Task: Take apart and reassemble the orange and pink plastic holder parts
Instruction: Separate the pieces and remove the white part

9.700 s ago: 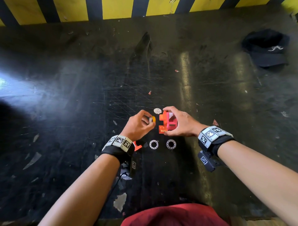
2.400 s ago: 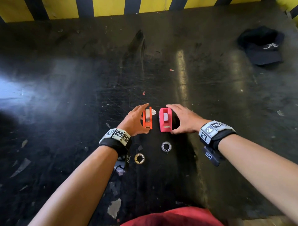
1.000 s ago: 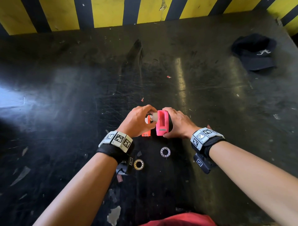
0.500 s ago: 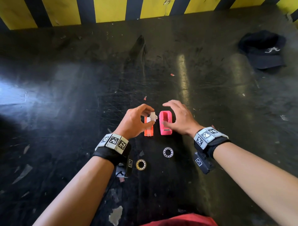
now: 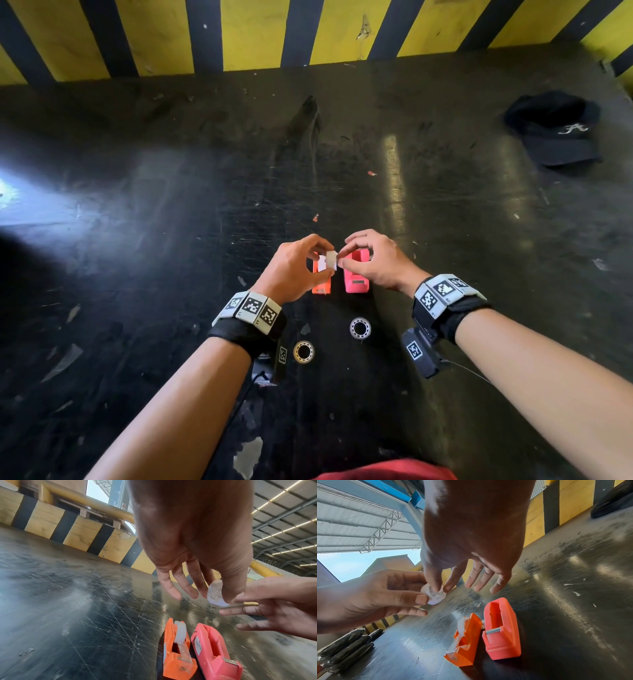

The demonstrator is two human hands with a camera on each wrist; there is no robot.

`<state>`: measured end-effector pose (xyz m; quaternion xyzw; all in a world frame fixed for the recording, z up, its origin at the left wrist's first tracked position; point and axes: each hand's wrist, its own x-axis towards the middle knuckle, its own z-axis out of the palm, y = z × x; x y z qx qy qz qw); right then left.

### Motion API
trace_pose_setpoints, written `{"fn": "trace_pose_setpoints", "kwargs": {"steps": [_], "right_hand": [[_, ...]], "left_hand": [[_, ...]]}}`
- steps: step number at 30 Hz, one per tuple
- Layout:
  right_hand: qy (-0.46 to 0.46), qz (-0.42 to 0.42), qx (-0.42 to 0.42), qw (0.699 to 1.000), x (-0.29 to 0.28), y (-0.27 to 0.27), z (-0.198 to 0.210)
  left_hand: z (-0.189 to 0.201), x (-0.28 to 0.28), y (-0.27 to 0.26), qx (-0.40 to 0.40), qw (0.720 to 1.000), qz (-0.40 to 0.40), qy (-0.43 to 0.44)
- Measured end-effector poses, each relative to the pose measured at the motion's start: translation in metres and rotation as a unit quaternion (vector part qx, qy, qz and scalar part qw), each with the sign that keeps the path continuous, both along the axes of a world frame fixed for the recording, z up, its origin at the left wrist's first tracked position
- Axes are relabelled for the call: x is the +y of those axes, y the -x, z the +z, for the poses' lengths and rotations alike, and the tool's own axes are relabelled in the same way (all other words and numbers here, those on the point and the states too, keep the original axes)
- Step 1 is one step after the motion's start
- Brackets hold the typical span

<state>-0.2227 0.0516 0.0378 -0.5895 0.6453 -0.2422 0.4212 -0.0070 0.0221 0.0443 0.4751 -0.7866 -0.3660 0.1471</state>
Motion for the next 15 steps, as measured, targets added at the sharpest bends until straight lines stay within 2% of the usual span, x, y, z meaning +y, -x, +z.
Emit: {"fn": "trace_pose_setpoints", "kwargs": {"steps": [11, 13, 15], "right_hand": [[-0.007, 0.025, 0.018, 1.0, 0.003, 0.006, -0.007], [-0.021, 0.022, 0.032, 0.999, 0.007, 0.018, -0.009], [-0.033, 0.017, 0.042, 0.998, 0.012, 0.028, -0.012]], "left_hand": [[-0.004, 0.012, -0.005, -0.01, 1.0, 0.011, 0.001], [-0.013, 0.023, -0.006, -0.054, 0.999, 0.006, -0.008], [-0.023, 0.04, -0.003, -0.132, 0.99, -0.023, -0.031]]}}
